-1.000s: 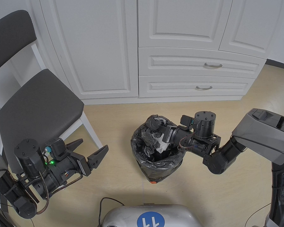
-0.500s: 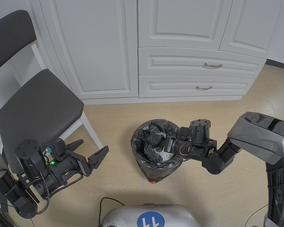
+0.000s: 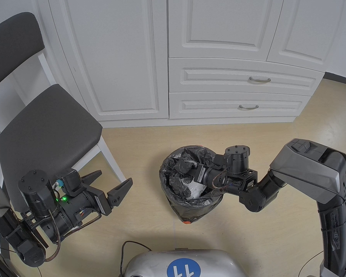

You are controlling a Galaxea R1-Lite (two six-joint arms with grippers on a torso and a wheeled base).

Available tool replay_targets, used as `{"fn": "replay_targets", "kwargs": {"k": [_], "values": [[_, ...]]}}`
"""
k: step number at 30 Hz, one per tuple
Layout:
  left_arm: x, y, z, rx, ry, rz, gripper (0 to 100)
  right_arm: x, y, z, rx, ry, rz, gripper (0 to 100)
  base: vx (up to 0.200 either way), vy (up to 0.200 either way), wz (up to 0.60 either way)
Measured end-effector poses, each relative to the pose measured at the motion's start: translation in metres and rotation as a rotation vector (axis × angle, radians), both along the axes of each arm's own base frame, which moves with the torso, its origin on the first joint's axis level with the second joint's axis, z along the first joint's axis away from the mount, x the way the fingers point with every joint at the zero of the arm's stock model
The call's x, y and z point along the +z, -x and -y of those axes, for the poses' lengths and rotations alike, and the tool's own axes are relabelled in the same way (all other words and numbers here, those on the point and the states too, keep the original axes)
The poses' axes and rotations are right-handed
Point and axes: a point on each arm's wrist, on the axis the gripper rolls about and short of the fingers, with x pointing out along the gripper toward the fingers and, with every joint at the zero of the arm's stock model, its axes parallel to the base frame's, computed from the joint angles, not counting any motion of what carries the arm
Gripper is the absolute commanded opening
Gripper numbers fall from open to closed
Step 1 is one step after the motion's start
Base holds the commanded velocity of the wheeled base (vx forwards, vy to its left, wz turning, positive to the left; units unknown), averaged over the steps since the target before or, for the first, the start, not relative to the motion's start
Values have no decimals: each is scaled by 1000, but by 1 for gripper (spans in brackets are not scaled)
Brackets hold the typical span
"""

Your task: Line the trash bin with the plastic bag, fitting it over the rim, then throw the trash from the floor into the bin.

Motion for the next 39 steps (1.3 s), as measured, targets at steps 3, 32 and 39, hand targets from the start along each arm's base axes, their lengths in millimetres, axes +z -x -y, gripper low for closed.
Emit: {"fn": "replay_targets", "kwargs": {"k": [3, 32, 39], "values": [[0, 0, 0, 0, -1, -1, 100, -6, -8, 4, -21, 2, -5, 0, 0, 0, 0], [-3, -1, 1, -1, -6, -11, 100, -28, -18, 3, -121, -119, 93, 0, 0, 0, 0], [-3, -1, 1, -1, -7, -13, 100, -36, -26, 3, -132, -57, 54, 0, 0, 0, 0]]}}
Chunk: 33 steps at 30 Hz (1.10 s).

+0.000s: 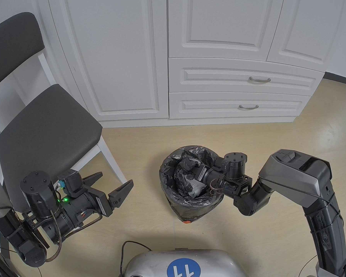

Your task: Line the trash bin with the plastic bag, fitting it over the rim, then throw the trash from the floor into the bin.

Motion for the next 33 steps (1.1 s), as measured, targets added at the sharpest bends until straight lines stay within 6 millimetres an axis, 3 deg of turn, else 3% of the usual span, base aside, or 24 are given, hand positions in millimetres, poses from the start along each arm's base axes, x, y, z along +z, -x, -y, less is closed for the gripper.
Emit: {"fn": "replay_targets", "kwargs": {"k": [16, 21, 22, 33], "values": [[0, 1, 0, -1, -1, -3, 100, 2, -22, 30, -79, -1, 29, 0, 0, 0, 0], [-1, 1, 0, -2, -2, -3, 100, 3, -20, 29, -75, -1, 27, 0, 0, 0, 0], [-1, 1, 0, -2, -1, -4, 100, 3, -20, 28, -74, -2, 27, 100, 0, 0, 0], [0, 1, 0, -2, 0, -1, 100, 17, -11, 24, -57, -1, 41, 100, 0, 0, 0]]}}
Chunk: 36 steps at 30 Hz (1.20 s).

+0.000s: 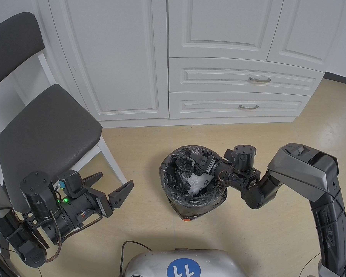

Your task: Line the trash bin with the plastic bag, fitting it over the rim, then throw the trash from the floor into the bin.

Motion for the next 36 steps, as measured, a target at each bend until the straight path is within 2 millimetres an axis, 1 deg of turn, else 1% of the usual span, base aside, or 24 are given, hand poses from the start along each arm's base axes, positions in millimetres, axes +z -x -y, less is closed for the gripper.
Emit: {"fn": "replay_targets", "kwargs": {"k": [8, 11, 16, 21, 23, 26, 29, 32, 36], "values": [[1, 0, 0, 1, 2, 5, 100, 24, 13, 7, 18, 79, 55, 100, 0, 0, 0], [1, 0, 0, 0, 3, 5, 100, 34, 20, 5, 34, 110, 84, 100, 0, 0, 0], [1, 0, 0, 0, 2, 4, 100, 46, 35, -10, 64, 111, 109, 100, 0, 0, 0], [1, 0, 0, -1, 1, 3, 100, 46, 40, -35, 50, 66, 158, 100, 0, 0, 0], [1, 0, 1, -2, 1, 3, 100, 43, 38, -43, 49, 34, 185, 100, 0, 0, 0], [0, 0, 1, -2, 1, 2, 100, 31, 37, -59, 61, 2, 198, 100, 0, 0, 0], [0, -1, 1, -2, 0, 0, 100, 20, 31, -68, 62, -9, 202, 100, 0, 0, 0], [-1, -1, 1, -2, -1, -2, 100, 5, 28, -72, 68, 8, 175, 100, 0, 0, 0], [-1, -1, 1, -1, -2, -5, 100, -13, 25, -69, 67, 80, 115, 100, 0, 0, 0]]}}
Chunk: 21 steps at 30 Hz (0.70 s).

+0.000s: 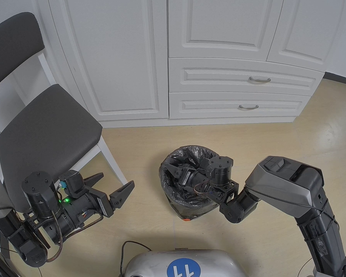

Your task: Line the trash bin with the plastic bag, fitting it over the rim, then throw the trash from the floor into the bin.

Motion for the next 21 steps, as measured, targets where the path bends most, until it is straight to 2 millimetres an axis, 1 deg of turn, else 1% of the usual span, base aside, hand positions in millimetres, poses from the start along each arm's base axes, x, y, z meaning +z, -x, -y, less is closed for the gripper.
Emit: {"fn": "replay_targets", "kwargs": {"k": [4, 6, 9, 12, 15, 21], "values": [[-1, 0, 0, 1, -2, -4, 100, -9, -5, 12, -22, 79, -38, 100, 0, 0, 0], [-1, 0, 0, 0, -2, -4, 100, -6, -9, 19, -39, 82, -34, 100, 0, 0, 0], [-1, 0, 0, 0, -1, -2, 100, 3, -9, 24, -47, 76, -25, 100, 0, 0, 0], [0, 0, 0, 0, -1, -1, 100, 14, -8, 29, -57, 70, -15, 100, 0, 0, 0], [0, 1, 0, 1, -1, 0, 100, 28, -3, 32, -56, 64, -5, 100, 0, 0, 0], [1, 1, -1, 4, 1, 5, 100, 67, 15, 46, -66, 76, 12, 100, 0, 0, 0]]}}
